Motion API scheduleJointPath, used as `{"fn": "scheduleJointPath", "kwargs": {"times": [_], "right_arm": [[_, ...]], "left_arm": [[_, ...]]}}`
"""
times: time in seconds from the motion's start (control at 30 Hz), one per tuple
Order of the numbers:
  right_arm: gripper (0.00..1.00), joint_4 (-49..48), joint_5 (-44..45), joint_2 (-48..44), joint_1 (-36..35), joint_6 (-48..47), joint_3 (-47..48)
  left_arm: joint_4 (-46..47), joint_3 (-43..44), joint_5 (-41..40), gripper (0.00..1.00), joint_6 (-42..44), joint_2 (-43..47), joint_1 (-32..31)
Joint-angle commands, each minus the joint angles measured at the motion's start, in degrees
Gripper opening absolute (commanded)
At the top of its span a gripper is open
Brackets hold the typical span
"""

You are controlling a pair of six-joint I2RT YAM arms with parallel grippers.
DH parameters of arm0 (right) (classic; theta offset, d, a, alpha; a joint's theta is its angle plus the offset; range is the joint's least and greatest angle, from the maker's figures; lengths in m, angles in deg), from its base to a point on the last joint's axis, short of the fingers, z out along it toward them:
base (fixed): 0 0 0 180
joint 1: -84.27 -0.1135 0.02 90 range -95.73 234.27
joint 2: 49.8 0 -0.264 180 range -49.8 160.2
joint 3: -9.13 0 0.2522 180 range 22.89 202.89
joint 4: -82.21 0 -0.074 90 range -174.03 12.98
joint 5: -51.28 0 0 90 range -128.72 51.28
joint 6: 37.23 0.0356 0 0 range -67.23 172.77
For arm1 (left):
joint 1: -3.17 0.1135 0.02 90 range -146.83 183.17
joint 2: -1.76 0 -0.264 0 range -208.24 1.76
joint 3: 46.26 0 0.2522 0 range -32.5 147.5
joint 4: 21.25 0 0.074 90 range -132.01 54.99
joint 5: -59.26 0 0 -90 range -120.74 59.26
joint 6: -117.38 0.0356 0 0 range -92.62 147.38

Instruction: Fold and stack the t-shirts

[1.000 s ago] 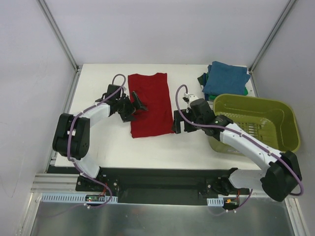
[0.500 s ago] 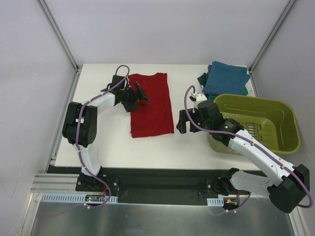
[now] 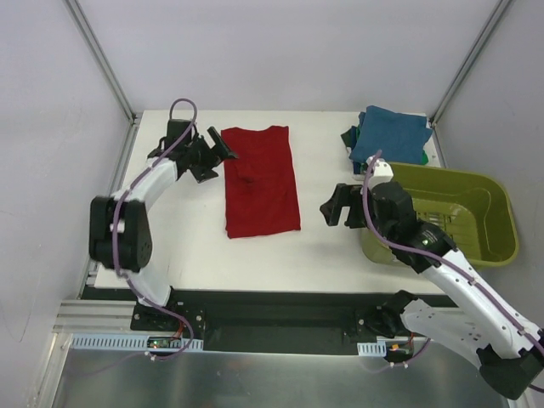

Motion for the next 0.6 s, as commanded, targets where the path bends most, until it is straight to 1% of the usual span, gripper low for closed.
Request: {"fn": "scheduleJointPath", "kwargs": {"times": [0.0,0.03,0.07,0.1,0.17,0.2,0.23,0.33,0.37,0.43,0.47,0.53,0.57], "right_arm": [[0.98,-2.1,-6.3,5.3,-0.8,1.4,3.8],[0.99,-3.3,-7.2,6.1,-1.1,1.8,3.4],[0.99,-5.3,-7.3,6.9,-1.7,2.3,3.0],[0.99,-6.1,-7.9,9.2,-2.1,2.9,3.0],[0.98,-6.4,-8.9,12.6,-3.4,3.1,3.7],[0.97,-6.1,-8.9,16.5,-4.0,3.2,5.0],[0.97,-5.4,-7.2,18.4,-4.6,3.3,5.7],[0.97,-4.3,-3.8,25.5,-5.2,4.5,7.4],[0.97,-3.6,-3.2,28.7,-5.3,4.7,7.8],[0.97,-2.8,-2.2,31.8,-5.3,5.4,9.3],[0.97,-2.0,-1.8,34.5,-5.3,5.7,9.9],[0.97,-1.5,-0.3,37.1,-5.2,6.3,11.2],[0.97,-0.7,0.6,39.6,-4.9,6.8,11.7]], "left_arm": [[-0.2,-11.4,-5.4,0.99,3.0,21.2,-2.1],[-0.2,-14.0,-6.5,0.99,2.9,23.7,-2.4],[-0.4,-18.7,-6.3,0.99,2.7,25.7,-2.7],[-0.4,-20.9,-5.9,0.99,2.5,29.0,-3.4],[-0.9,-26.7,-3.9,0.99,1.5,31.5,-3.9],[-0.8,-28.6,-3.4,0.99,0.9,33.3,-4.2],[-0.9,-31.6,-2.8,0.99,0.5,33.9,-4.3],[-0.9,-35.8,-2.6,0.99,-0.8,35.5,-4.4],[-0.9,-36.4,-2.3,0.99,-1.1,35.5,-4.4],[-0.9,-37.5,-2.2,0.99,-1.2,34.4,-4.5],[-0.9,-37.6,-2.2,0.98,-1.4,33.7,-4.6],[-0.9,-37.5,-1.9,0.90,-1.4,30.9,-4.8],[-0.9,-37.4,-1.8,0.89,-1.5,29.9,-4.9]]}}
